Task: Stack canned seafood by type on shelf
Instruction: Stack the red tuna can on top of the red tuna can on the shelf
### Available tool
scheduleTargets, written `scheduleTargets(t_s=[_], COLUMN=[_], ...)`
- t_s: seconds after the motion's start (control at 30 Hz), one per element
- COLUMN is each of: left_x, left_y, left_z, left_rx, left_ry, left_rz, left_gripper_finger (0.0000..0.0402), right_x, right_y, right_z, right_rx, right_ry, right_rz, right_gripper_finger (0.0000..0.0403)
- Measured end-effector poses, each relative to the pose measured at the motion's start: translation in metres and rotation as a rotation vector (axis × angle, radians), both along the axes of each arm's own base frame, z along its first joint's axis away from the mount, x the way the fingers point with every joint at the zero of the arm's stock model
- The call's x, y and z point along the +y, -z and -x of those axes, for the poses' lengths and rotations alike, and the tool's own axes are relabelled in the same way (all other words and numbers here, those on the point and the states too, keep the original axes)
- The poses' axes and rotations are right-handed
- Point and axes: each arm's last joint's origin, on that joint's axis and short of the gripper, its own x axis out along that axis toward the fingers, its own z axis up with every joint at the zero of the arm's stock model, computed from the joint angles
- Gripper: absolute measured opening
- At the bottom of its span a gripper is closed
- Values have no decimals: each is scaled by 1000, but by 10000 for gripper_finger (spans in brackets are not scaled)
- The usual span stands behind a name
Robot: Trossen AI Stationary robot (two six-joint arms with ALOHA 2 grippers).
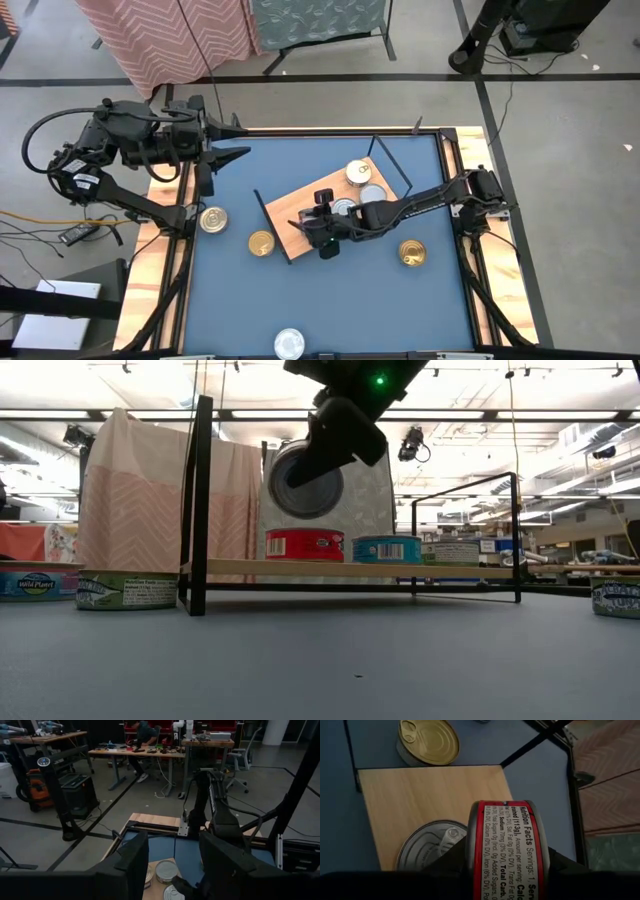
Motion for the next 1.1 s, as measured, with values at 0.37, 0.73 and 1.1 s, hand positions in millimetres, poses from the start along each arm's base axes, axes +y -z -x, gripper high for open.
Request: scheduleTargets(t_s=[0.37, 0.73, 1.1], left_x=[0, 0, 0], left_y=[0, 0, 0], left_z=[0, 0, 0], left_rx=[0, 0, 0], left_ry=[11, 12, 12], left_rz=[2, 2, 2], left_gripper_finger=[179, 179, 179], right_x=[-9, -12, -13], right_y=[4, 17, 17], right_z=[-1, 3, 2], right_rx=[-21, -11, -9], right_ry=[39, 59, 45], right_rz=[-68, -118, -137], right_gripper_finger=[136, 136, 151])
